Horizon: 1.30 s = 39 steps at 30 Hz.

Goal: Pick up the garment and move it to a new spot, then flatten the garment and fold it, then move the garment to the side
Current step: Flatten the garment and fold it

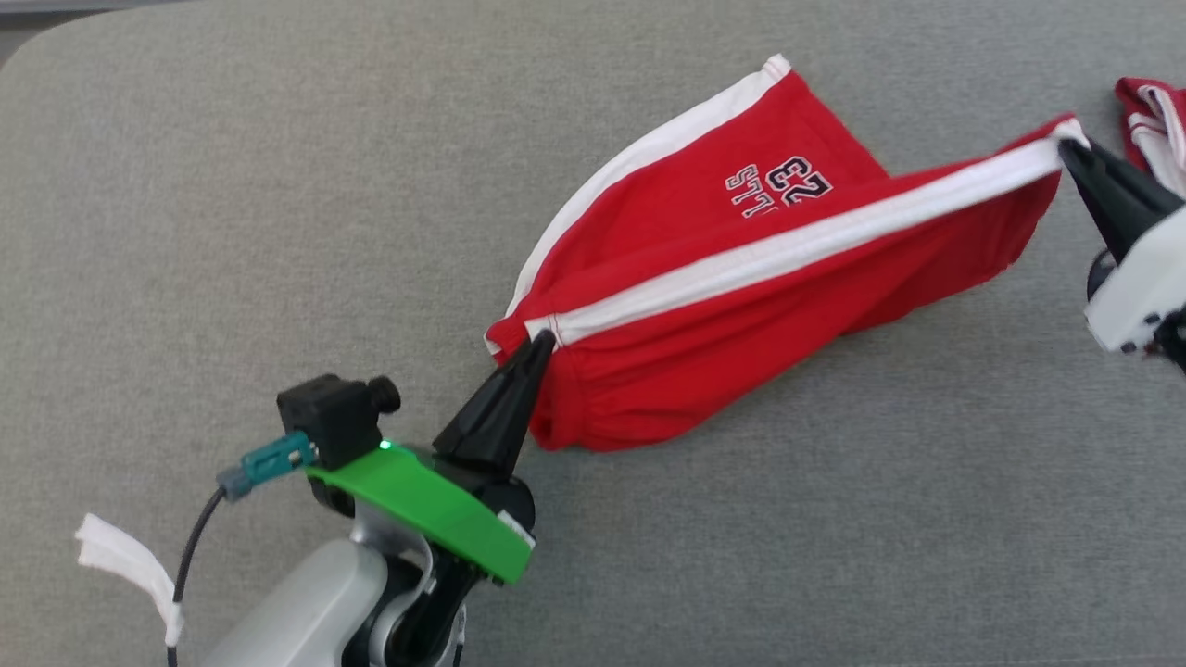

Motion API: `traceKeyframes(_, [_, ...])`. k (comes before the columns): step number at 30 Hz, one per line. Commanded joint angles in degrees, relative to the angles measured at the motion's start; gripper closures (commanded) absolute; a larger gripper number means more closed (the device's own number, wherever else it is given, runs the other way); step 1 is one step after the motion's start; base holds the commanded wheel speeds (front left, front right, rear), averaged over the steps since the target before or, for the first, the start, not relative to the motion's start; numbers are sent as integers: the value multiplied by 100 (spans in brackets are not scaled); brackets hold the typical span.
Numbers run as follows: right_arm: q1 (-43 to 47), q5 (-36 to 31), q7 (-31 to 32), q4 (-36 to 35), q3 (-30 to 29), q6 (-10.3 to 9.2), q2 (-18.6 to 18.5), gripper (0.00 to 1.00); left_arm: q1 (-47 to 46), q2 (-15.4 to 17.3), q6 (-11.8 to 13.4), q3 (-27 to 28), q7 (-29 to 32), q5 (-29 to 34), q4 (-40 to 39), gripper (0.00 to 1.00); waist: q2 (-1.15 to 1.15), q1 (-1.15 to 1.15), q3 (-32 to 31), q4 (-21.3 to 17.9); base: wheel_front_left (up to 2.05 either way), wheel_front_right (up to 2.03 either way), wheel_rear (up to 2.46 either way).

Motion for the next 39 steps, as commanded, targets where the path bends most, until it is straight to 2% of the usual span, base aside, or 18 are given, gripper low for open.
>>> traceKeyframes(1, [-442, -27, 157, 210, 81, -5, 27, 100, -297, -86, -70, 48, 26, 38, 186, 100, 0, 0, 1023, 995, 0, 0, 0])
traceKeyframes(6, [-1501, -336, 516, 1007, 282, -5, -31, 100, -939, -511, -238, 29, 78, 7, 911, 100, 0, 0, 1285, 1310, 0, 0, 0])
traceKeyframes(9, [-1884, -518, 459, 1486, 351, -5, -20, 100, -1226, -767, -381, 4, 66, -35, 1336, 100, 0, 0, 1337, 1435, 0, 0, 0])
traceKeyframes(15, [-2321, -746, 204, 2194, 466, -5, 31, 100, -1591, -1081, -503, -3, -109, 60, 1961, 100, 0, 0, 1391, 1525, 0, 0, 0])
traceKeyframes(21, [-2640, -930, 19, 2577, 496, -5, 13, 100, -1794, -1229, -633, -1, -227, 85, 2244, 100, 0, 0, 1478, 1507, 0, 0, 0])
traceKeyframes(29, [-2840, -1032, -128, 2825, 556, -5, 56, 100, -1917, -1201, -722, -18, -274, 134, 2381, 100, 0, 0, 1506, 1375, 0, 0, 0])
traceKeyframes(30, [-2865, -1047, -189, 2825, 564, -5, 72, 86, -1941, -1185, -701, -7, -299, 164, 2398, 87, 0, 0, 1504, 1359, 0, 0, 0])
traceKeyframes(31, [-2873, -1058, -223, 2833, 572, -5, 95, 38, -1954, -1178, -685, -1, -322, 181, 2408, 62, 0, 0, 1499, 1346, 0, 0, 0])
traceKeyframes(32, [-2863, -1069, -248, 2854, 566, -5, 128, 0, -1953, -1167, -663, 0, -321, 192, 2429, 34, 0, 0, 1488, 1327, 0, 0, 0])
traceKeyframes(33, [-2856, -1069, -259, 2867, 575, -5, 149, 0, -1959, -1152, -638, 0, -327, 215, 2443, 0, 0, 0, 1476, 1310, 0, 0, 0])
traceKeyframes(39, [-2805, -1133, -465, 2611, 721, -5, 210, 0, -1828, -965, -332, 14, -447, 502, 2271, 0, 0, 0, 1288, 1185, 0, 0, 0])
